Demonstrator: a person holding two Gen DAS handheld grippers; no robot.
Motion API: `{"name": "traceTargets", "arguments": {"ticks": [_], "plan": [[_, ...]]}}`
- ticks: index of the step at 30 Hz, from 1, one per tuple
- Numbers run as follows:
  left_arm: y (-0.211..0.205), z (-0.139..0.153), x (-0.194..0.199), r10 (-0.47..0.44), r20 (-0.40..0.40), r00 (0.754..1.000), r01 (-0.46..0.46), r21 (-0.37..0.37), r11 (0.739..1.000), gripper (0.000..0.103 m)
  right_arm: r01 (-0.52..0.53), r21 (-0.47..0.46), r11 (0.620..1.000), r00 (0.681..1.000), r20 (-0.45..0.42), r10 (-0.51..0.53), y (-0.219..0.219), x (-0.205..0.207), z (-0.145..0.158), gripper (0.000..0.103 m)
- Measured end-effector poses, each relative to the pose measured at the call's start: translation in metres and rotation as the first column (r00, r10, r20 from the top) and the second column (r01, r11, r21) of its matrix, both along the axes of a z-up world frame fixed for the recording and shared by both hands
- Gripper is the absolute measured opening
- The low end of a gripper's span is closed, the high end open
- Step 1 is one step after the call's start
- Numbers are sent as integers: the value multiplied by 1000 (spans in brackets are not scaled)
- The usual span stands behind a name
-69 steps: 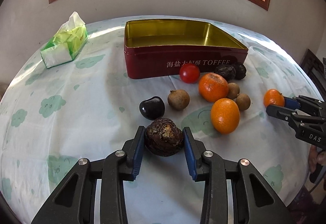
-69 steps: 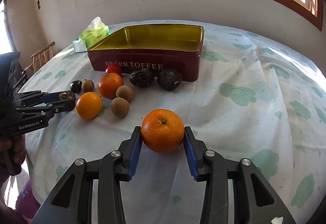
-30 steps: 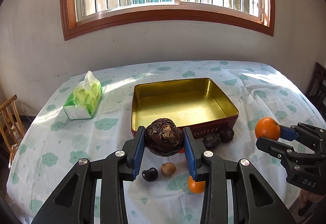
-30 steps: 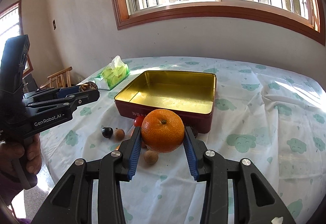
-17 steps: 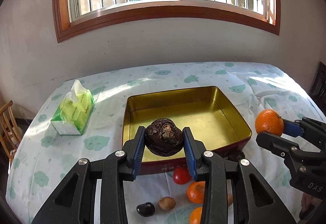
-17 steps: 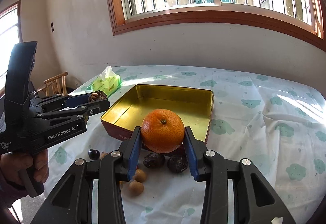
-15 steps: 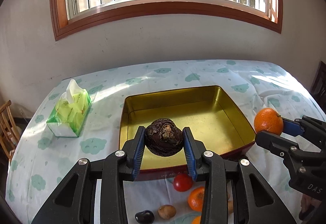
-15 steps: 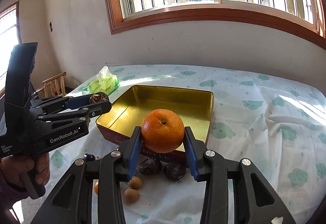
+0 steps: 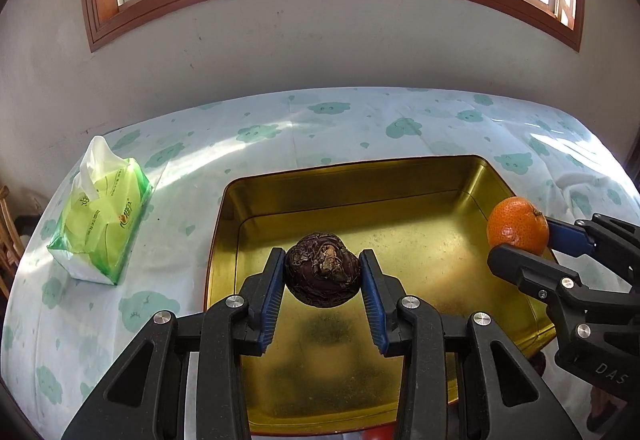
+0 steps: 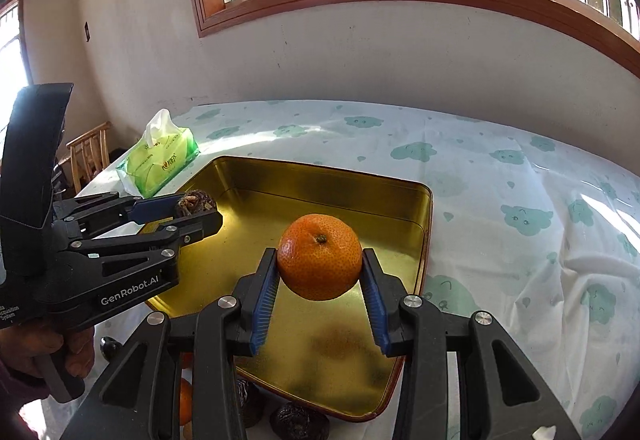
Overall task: Organize fruits
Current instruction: 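Lower the orange into the red tin with the right tool while the left tool releases the dark fruit there, then grasp two brown fuzzy fruits with the right tool while the left tool grasps a black round fruit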
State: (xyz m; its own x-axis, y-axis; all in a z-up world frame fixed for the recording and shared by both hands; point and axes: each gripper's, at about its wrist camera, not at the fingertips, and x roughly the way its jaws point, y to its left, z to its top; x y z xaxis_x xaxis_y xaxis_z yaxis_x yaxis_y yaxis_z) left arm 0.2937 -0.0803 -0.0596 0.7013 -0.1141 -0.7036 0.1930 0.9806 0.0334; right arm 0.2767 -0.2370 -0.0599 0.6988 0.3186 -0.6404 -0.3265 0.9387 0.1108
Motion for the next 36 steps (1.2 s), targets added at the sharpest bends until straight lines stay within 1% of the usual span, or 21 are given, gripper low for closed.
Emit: {"name": "traceTargets", "arguments": {"ticks": [1,2,4,5,6,8,9,11,13,15,18,20,23,25,26,29,31,32,34,36], "plan": [[-1,-2,2,-2,-7,1000,2,5,1000,39,1,0,1000,1000,-3,-1,0,3,-1,38],[-2,-4,4,-2,-14,1000,3,9,1000,41,3,3,1000,1000,-7,-3,0,5,-3,39],[-2,-7,8,1,-19,1000,-1,15,1000,56,11,8,1000,1000,-8,-11,-1,8,-5,39],[-2,-7,8,1,-14,1000,0,16,1000,69,12,13,1000,1000,-7,-12,-2,9,-6,41],[-2,-5,7,-1,2,1000,1,13,1000,76,16,16,1000,1000,-1,-16,-3,9,-5,45],[-1,1,3,-15,40,999,15,5,1000,82,27,34,999,999,25,-28,-7,6,0,49],[0,4,-1,-25,55,998,24,5,1000,86,29,51,998,999,36,-31,-11,2,4,50],[3,13,-9,-37,84,996,37,9,999,90,24,89,996,998,58,-29,-18,-12,13,50],[11,22,-22,-38,111,993,39,-2,999,90,-4,122,993,997,75,-5,-25,-33,20,50],[23,31,-39,-27,141,990,32,-31,999,90,-38,141,989,996,87,26,-30,-60,24,50],[43,41,-70,13,180,983,-3,-55,999,91,-95,168,981,995,58,87,-32,-100,18,51],[60,43,-94,46,203,978,-30,-82,996,91,-110,158,981,994,17,108,-28,-122,6,51],[86,35,-129,111,216,970,-86,-120,989,92,-129,98,987,990,-38,134,-17,-147,-15,50],[101,26,-151,138,204,969,-107,-156,982,92,-140,83,987,986,-78,146,-10,-152,-26,46],[109,20,-161,151,200,968,-118,-168,979,92,-137,78,988,985,-92,144,-7,-152,-29,41],[123,4,-182,185,153,971,-158,-175,972,92,-136,73,988,985,-99,143,2,-146,-29,40],[130,-5,-193,193,120,974,-166,-204,965,92,-135,72,988,985,-101,142,8,-140,-28,39],[132,-8,-200,195,111,974,-168,-215,962,92,-135,62,989,984,-110,141,13,-135,-28,38],[134,-14,-207,196,99,976,-170,-219,961,91,-126,29,992,980,-149,129,21,-125,-36,33],[133,-17,-211,191,89,978,-168,-213,962,91,-139,64,988,973,-177,149,26,-118,-43,30]]}}
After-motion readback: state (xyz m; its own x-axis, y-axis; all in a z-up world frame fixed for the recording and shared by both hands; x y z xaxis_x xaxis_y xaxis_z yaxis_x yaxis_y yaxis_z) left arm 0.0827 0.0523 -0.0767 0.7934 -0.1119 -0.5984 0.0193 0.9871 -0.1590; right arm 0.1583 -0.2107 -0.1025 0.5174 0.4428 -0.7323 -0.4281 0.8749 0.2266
